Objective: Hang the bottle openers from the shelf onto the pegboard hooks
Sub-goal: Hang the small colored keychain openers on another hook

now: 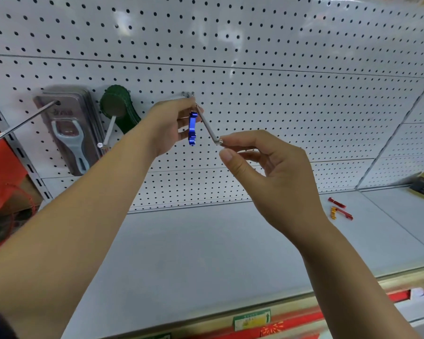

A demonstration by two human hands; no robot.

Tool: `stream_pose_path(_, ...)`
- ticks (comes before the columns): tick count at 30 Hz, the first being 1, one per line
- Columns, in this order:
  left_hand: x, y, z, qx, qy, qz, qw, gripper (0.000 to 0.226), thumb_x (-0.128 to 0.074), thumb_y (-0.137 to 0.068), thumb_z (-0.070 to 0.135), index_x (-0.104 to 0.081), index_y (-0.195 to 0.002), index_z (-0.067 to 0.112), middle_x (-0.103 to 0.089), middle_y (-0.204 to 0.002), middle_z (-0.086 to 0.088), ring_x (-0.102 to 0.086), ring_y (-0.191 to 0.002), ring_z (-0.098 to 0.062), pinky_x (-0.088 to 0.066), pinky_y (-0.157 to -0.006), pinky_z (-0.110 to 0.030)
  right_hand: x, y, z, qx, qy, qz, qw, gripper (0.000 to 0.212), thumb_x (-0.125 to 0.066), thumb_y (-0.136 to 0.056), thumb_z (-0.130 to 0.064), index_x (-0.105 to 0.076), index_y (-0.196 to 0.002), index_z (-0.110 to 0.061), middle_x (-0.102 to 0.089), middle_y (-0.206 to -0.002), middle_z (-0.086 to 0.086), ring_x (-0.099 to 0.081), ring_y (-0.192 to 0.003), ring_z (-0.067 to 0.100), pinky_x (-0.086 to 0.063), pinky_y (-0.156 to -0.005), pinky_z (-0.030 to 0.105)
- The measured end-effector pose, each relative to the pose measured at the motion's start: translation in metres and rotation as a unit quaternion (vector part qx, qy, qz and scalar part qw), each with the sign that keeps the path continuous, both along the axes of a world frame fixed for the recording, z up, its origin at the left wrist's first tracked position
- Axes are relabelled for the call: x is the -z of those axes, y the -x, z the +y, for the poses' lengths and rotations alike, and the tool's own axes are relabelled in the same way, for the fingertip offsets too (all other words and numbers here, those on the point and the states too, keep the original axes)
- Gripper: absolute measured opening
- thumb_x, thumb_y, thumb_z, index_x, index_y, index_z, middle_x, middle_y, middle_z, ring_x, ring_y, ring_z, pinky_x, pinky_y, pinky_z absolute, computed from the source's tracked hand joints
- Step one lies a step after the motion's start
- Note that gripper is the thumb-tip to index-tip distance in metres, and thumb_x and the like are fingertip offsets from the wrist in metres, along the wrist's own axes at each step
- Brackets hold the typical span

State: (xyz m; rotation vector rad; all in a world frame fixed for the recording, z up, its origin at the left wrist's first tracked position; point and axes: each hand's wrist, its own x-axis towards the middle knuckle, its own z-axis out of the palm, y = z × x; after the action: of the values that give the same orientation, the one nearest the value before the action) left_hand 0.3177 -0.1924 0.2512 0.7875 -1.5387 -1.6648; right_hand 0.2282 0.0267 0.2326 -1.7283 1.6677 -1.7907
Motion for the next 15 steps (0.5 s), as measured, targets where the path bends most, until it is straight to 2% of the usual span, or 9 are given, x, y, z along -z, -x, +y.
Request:
stream_pose_path(7, 0.003, 0.007, -0.028, 0.018, -0.048, -0.008, 0.999, 0.018, -0.062, -0.094, 0.035, -0.062, -0.080, 0.024, -0.066, -0.104, 0.001, -0.063, -0.096, -0.016, -0.047, -0.089, -0.038, -0.002, 0.000, 0.003, 0.002, -0.014, 0.015, 1.000, 0.014, -0.072, -0.091, -0.023, -0.073, -0.105, -0.025, -0.074, -0.102, -0.011, -0.070, -0.100, 0.011, -0.055, -0.092, 0.028)
stream_pose_path(11, 0.004, 0.012, -0.039, -0.007, -0.037, -0.023, 0.999, 0.019, -0.061, -0.097, 0.036, -0.064, -0.085, 0.023, -0.061, -0.105, -0.002, -0.062, -0.096, -0.017, -0.048, -0.086, -0.037, -0.002, -0.001, 0.004, 0.000, -0.016, 0.019, 1.000, 0.015, -0.072, -0.091, -0.022, -0.073, -0.106, -0.026, -0.073, -0.102, -0.012, -0.069, -0.100, 0.011, -0.054, -0.091, 0.025)
stream_pose_path(15, 0.001, 0.023, -0.042, -0.056, -0.020, -0.029, 0.998, 0.020, -0.056, -0.101, 0.033, -0.066, -0.093, 0.019, -0.069, -0.100, -0.002, -0.059, -0.090, -0.016, -0.050, -0.080, -0.035, -0.002, -0.001, 0.004, -0.003, -0.011, 0.020, 1.000, 0.015, -0.073, -0.091, -0.020, -0.073, -0.106, -0.025, -0.072, -0.100, -0.012, -0.070, -0.099, 0.010, -0.054, -0.090, 0.024)
